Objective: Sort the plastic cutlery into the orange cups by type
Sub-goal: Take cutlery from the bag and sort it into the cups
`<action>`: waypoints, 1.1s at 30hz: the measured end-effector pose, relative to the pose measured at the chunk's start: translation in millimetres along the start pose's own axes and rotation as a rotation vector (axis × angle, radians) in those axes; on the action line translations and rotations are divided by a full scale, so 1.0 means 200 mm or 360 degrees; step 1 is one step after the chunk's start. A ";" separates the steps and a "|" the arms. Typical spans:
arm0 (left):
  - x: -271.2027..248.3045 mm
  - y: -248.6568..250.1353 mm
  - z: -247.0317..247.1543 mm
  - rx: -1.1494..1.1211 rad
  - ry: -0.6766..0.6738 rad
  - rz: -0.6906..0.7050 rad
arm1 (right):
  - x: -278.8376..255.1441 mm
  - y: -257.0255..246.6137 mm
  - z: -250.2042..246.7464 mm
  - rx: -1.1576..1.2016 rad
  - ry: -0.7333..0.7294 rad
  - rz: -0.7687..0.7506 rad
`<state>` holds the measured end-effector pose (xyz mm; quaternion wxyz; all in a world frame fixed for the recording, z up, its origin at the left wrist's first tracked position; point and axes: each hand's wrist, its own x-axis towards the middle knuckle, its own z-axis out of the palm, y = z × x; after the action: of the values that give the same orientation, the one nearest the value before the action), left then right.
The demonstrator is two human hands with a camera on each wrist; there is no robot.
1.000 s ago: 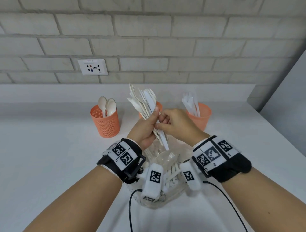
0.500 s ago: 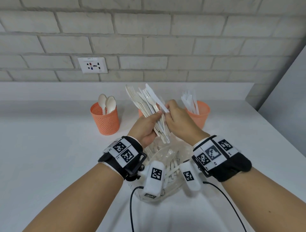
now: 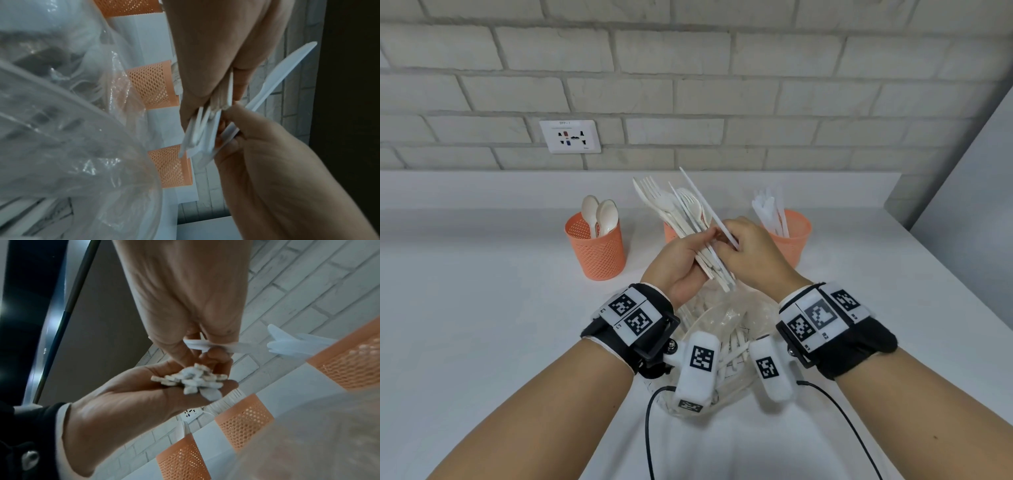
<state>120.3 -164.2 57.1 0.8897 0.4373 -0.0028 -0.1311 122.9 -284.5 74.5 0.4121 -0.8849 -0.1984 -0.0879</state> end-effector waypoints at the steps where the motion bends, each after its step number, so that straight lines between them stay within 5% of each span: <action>1: -0.01 0.00 0.00 0.0029 -0.0010 -0.0008 | 0.00 0.00 0.00 0.0055 0.0001 0.0042; 11: -0.01 0.02 0.01 0.0058 0.0050 -0.0040 | -0.02 0.02 0.03 0.0429 -0.0106 0.0193; 17: -0.02 -0.02 -0.01 0.0065 0.0121 -0.0014 | -0.04 0.05 0.01 0.0436 -0.0389 0.0156; 23: -0.01 -0.02 -0.01 0.0224 0.0098 -0.0017 | -0.03 0.03 -0.02 0.0487 -0.0365 0.0310; 27: 0.02 -0.02 -0.03 0.0225 0.0243 -0.0036 | -0.01 0.05 -0.11 0.0587 -0.0196 0.0426; 33: 0.02 0.01 -0.03 0.0280 0.0195 -0.0148 | 0.20 0.26 -0.30 0.0265 0.0416 0.0400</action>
<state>126.1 -159.8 54.2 0.8394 0.5205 0.0604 -0.1445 181.3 -349.8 89.8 0.5137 -0.8467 -0.0379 -0.1332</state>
